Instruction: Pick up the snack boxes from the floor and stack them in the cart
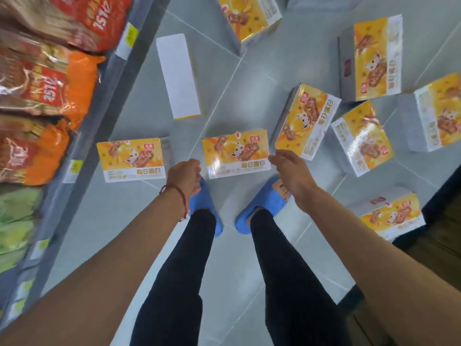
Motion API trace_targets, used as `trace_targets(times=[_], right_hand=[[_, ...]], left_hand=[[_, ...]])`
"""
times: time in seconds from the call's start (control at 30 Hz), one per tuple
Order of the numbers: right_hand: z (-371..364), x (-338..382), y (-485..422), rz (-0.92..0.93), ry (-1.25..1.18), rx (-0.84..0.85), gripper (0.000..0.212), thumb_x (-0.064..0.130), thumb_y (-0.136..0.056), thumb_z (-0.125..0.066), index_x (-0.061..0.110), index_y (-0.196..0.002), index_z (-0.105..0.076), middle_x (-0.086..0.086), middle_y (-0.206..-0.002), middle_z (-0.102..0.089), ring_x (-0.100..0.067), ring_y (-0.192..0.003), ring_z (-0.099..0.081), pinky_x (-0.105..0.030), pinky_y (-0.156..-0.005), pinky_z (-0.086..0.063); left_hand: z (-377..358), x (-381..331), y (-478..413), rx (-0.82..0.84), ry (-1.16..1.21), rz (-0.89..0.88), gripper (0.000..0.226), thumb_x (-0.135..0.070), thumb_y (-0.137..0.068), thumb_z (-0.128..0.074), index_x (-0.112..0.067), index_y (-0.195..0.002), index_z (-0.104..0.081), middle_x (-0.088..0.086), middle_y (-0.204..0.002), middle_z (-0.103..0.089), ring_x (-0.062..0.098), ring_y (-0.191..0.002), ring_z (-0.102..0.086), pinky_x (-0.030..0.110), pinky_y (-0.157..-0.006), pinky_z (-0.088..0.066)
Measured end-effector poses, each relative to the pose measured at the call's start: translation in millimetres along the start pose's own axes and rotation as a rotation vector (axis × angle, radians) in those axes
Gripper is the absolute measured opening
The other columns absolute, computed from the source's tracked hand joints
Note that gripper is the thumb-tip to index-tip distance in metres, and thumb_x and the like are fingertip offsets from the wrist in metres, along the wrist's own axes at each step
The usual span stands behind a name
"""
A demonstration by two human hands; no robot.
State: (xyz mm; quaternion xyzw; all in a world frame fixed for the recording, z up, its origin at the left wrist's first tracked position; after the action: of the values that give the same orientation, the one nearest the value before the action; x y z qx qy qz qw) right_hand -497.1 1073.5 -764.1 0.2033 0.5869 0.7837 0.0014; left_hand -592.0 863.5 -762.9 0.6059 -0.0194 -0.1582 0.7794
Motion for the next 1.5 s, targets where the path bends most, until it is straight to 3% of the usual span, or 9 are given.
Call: trace_targets(times=[0.23, 0.33, 0.53, 0.7, 0.83, 1.0, 1.17, 1.33, 1.5], right_hand=[[-34, -26, -130, 0.113, 0.053, -0.153, 0.049, 0.032, -0.102, -0.058, 0.016, -0.147, -0.051, -0.001, -0.141, -0.057, -0.018, -0.123, -0.052, -0.029, -0.098, -0.035], [-45, -34, -186, 0.170, 0.084, -0.189, 0.054, 0.035, -0.102, -0.058, 0.012, -0.151, -0.048, -0.006, -0.150, -0.054, -0.023, -0.137, -0.051, -0.032, -0.111, -0.037], [-65, -28, -259, 0.072, 0.186, -0.186, 0.054, 0.054, -0.099, -0.051, 0.010, -0.128, -0.062, -0.012, -0.133, -0.064, -0.033, -0.121, -0.059, -0.044, -0.108, -0.043], [-68, -24, -265, 0.001, 0.131, -0.185, 0.055, 0.056, -0.072, -0.064, 0.010, -0.104, -0.066, -0.011, -0.101, -0.076, -0.033, -0.092, -0.073, -0.049, -0.094, -0.058], [-65, -26, -233, 0.047, 0.134, -0.215, 0.033, 0.032, -0.090, -0.068, 0.012, -0.115, -0.061, -0.008, -0.104, -0.074, -0.029, -0.092, -0.073, -0.049, -0.089, -0.061], [-65, -40, -179, 0.135, 0.089, -0.263, 0.052, 0.025, -0.093, -0.073, 0.014, -0.138, -0.050, 0.002, -0.115, -0.061, -0.021, -0.108, -0.063, -0.033, -0.095, -0.053], [-68, -58, -155, 0.209, 0.095, -0.246, 0.052, 0.023, -0.091, -0.077, 0.021, -0.133, -0.046, 0.005, -0.118, -0.058, -0.016, -0.110, -0.056, -0.027, -0.096, -0.043], [-82, -74, -163, 0.238, 0.097, -0.268, 0.086, 0.050, -0.086, -0.076, 0.020, -0.155, -0.035, -0.002, -0.153, -0.047, -0.021, -0.142, -0.046, -0.043, -0.121, -0.038], [-89, -92, -169, 0.224, 0.029, -0.267, 0.092, 0.065, -0.084, -0.071, 0.025, -0.157, -0.031, 0.001, -0.149, -0.047, -0.019, -0.135, -0.050, -0.044, -0.117, -0.042]], left_hand=[[-24, 17, -146, -0.002, -0.085, 0.032, 0.025, -0.040, -0.098, -0.057, -0.021, -0.081, -0.053, -0.001, -0.080, -0.045, 0.017, -0.067, -0.040, 0.029, -0.066, -0.036], [-40, 14, -206, 0.016, -0.156, -0.006, 0.029, -0.051, -0.097, -0.054, -0.023, -0.103, -0.059, 0.001, -0.103, -0.056, 0.022, -0.091, -0.054, 0.033, -0.078, -0.043], [-66, 7, -281, 0.013, -0.196, -0.024, 0.082, -0.072, -0.063, -0.058, -0.020, -0.126, -0.063, 0.009, -0.120, -0.069, 0.032, -0.108, -0.065, 0.048, -0.100, -0.051], [-71, 10, -286, -0.026, -0.260, -0.014, 0.072, -0.056, -0.065, -0.058, -0.011, -0.121, -0.066, 0.012, -0.107, -0.072, 0.032, -0.092, -0.070, 0.042, -0.090, -0.056], [-62, 8, -253, -0.036, -0.275, -0.133, 0.041, -0.037, -0.085, -0.059, -0.007, -0.112, -0.068, 0.015, -0.103, -0.071, 0.029, -0.083, -0.064, 0.032, -0.074, -0.049], [-43, 8, -202, -0.113, -0.224, -0.275, 0.049, -0.026, -0.058, -0.058, -0.018, -0.107, -0.063, 0.003, -0.106, -0.070, 0.023, -0.094, -0.068, 0.033, -0.086, -0.056], [-29, 7, -195, -0.097, -0.161, -0.364, 0.044, -0.006, -0.071, -0.076, -0.019, -0.109, -0.057, 0.009, -0.122, -0.069, 0.026, -0.113, -0.066, 0.042, -0.099, -0.054], [-26, 11, -210, -0.126, -0.156, -0.451, 0.043, -0.008, -0.075, -0.086, -0.016, -0.108, -0.059, 0.003, -0.116, -0.068, 0.019, -0.109, -0.066, 0.026, -0.086, -0.055], [-28, 19, -219, -0.048, -0.171, -0.471, 0.056, -0.021, -0.075, -0.088, -0.015, -0.123, -0.059, -0.013, -0.105, -0.065, 0.000, -0.090, -0.063, 0.018, -0.077, -0.058]])
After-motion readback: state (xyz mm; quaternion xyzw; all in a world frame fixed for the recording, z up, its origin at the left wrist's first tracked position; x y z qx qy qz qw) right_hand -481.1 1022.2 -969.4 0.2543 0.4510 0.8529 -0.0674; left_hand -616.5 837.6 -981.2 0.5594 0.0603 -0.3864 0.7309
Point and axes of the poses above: each hand's wrist, its own y-axis away from the middle knuckle, its own z-axis out of the back of the hand, x = y × z, the point moved 2 cm from there along -y, towards the middle knuckle
